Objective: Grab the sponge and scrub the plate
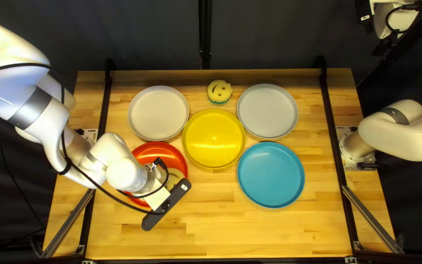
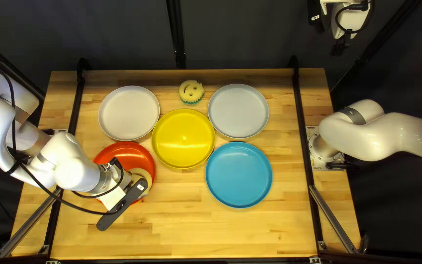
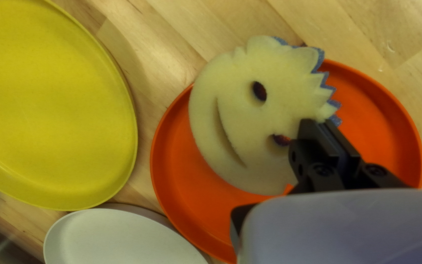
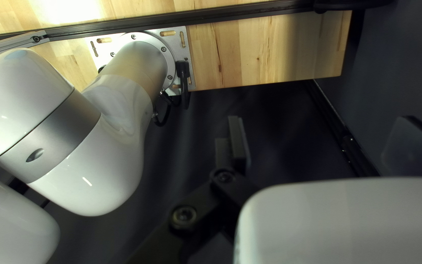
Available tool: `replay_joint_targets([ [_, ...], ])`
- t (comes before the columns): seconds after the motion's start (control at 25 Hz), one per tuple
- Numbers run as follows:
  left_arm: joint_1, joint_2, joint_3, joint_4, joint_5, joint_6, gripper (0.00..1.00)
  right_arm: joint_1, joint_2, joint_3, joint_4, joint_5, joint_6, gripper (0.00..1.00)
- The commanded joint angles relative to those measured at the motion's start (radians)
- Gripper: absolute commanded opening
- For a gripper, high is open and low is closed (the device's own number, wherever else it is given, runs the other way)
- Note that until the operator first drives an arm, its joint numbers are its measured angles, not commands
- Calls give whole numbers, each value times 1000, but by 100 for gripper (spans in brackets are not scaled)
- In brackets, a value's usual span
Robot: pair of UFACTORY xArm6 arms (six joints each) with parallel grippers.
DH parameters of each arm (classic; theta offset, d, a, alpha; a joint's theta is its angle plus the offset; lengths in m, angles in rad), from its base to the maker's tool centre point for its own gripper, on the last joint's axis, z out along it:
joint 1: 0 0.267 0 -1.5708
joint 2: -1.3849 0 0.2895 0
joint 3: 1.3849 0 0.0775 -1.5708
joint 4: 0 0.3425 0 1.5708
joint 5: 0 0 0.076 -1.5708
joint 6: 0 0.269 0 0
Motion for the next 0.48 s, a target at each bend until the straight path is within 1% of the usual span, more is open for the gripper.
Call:
replay_joint_targets([
  [0.04,20,-29,50,-25,-31,34,0,0,0,0,0,0,0,100],
  [0.2,40,0,81,-56,-107,84,0,0,0,0,0,0,0,100],
  [0.32,82,12,104,-104,-154,173,0,0,0,0,0,0,0,100],
  [0.48,140,-22,128,-149,-151,273,0,0,0,0,0,0,0,100],
])
